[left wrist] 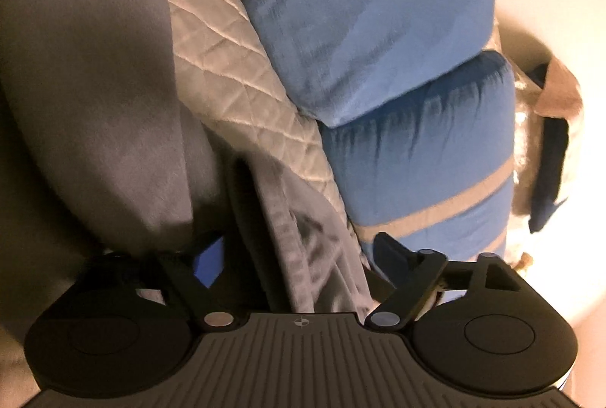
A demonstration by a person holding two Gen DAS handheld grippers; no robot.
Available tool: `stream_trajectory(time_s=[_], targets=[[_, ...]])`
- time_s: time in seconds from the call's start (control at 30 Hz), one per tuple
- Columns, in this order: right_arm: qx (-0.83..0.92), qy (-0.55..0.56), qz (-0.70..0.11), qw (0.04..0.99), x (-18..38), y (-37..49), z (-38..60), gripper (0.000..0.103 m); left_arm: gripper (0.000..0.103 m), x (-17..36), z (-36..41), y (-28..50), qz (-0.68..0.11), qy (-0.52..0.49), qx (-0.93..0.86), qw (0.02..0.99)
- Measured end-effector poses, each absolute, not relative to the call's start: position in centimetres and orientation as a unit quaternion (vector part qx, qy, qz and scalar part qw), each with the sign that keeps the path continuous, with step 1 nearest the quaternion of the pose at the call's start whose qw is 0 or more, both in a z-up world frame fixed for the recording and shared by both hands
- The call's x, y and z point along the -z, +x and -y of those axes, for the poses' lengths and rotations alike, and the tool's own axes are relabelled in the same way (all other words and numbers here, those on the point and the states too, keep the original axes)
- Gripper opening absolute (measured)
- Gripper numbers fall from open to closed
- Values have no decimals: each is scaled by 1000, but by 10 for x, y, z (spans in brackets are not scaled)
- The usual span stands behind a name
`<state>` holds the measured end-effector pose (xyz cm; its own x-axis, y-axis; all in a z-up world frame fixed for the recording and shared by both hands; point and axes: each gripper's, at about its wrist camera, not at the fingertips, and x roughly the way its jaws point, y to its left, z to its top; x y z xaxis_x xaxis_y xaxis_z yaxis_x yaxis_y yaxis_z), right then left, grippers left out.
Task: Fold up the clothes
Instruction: 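Grasp the waistband with the left tool and lift the pants with both tools, then lay the sweatpants flat on the bed and open both tools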
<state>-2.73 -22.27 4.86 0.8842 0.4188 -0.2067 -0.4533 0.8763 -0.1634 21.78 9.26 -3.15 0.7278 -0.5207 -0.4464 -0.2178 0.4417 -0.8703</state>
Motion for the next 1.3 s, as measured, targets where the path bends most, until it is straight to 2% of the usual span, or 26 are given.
stream_trajectory(time_s=[0.07, 0.1, 0.17, 0.27, 0.43, 0.57, 0.73, 0.87, 1.03, 1.3], targets=[[-223, -101, -86, 966, -47, -28, 226, 8, 54, 35, -93, 223, -360, -514, 85, 774], [-222, -100, -88, 966, -47, -28, 228, 8, 47, 36, -93, 224, -364, -509, 74, 776], [-221, -98, -92, 966, -46, -28, 230, 8, 15, 35, -92, 225, -373, -497, 51, 782], [-216, -95, -96, 967, -46, -29, 235, 8, 10, 23, -86, 221, -371, -472, 39, 799], [-207, -79, -90, 971, -51, -36, 248, 8, 8, -23, -59, 217, -366, -372, 32, 852], [-186, -50, -80, 978, -62, -43, 269, 8, 8, -70, -24, 218, -338, -332, 66, 878], [-129, 10, -71, 989, -81, -52, 313, 8, 8, -145, 59, 227, -320, -231, 118, 911], [-73, 56, -77, 993, -92, -55, 355, 8, 8, -184, 149, 227, -301, -153, 160, 927], [-3, 123, -115, 986, -88, -53, 419, 7, 8, -185, 249, 233, -316, -112, 209, 919], [61, 223, -174, 957, -57, -48, 503, 7, 8, -143, 358, 242, -343, -63, 252, 903]])
